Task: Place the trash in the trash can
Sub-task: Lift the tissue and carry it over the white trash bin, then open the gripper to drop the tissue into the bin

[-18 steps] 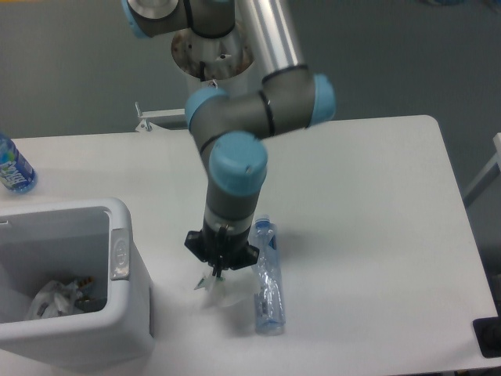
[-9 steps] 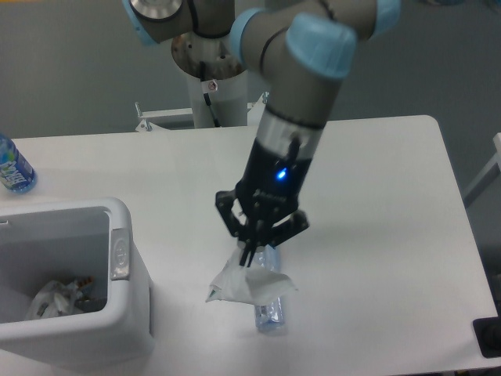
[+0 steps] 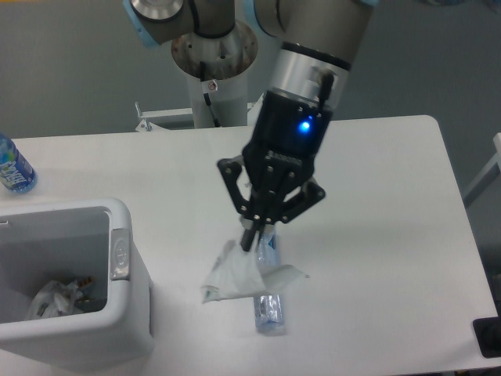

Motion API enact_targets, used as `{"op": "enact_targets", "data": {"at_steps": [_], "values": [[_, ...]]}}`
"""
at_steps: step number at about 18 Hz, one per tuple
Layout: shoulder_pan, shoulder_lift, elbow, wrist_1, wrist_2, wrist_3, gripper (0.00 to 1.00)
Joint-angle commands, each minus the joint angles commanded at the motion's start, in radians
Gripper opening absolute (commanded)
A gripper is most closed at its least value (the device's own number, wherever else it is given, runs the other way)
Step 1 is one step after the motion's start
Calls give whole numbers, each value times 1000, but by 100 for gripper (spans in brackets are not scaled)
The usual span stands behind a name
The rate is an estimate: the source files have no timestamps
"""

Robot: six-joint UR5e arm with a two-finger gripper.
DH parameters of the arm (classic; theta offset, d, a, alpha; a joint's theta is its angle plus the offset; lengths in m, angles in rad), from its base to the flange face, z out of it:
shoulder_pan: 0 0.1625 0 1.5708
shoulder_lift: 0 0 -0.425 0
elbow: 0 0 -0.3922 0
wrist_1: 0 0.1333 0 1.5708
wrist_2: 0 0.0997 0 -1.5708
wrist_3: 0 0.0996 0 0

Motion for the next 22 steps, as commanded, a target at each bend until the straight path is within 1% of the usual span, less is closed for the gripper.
{"op": "enact_targets", "data": {"at_steps": [5, 9, 10, 12, 13, 14, 15, 16, 17, 18, 19, 22], "values": [[-91, 12, -37, 0, 0, -22, 0], [-161, 6, -55, 2, 2, -32, 0], [-175, 0, -57, 3, 5, -26, 6], [-204, -18, -60, 27, 9, -26, 8], [-209, -23, -63, 44, 9, -25, 25], [-209, -31, -64, 63, 9, -23, 51], [-210, -32, -66, 72, 9, -22, 62], [-210, -31, -66, 77, 9, -19, 77], [-210, -29, -66, 77, 11, -12, 87], [-210, -28, -66, 77, 11, -11, 95], [-209, -26, -66, 77, 12, -11, 100], [-195, -25, -64, 72, 12, -11, 100]]}}
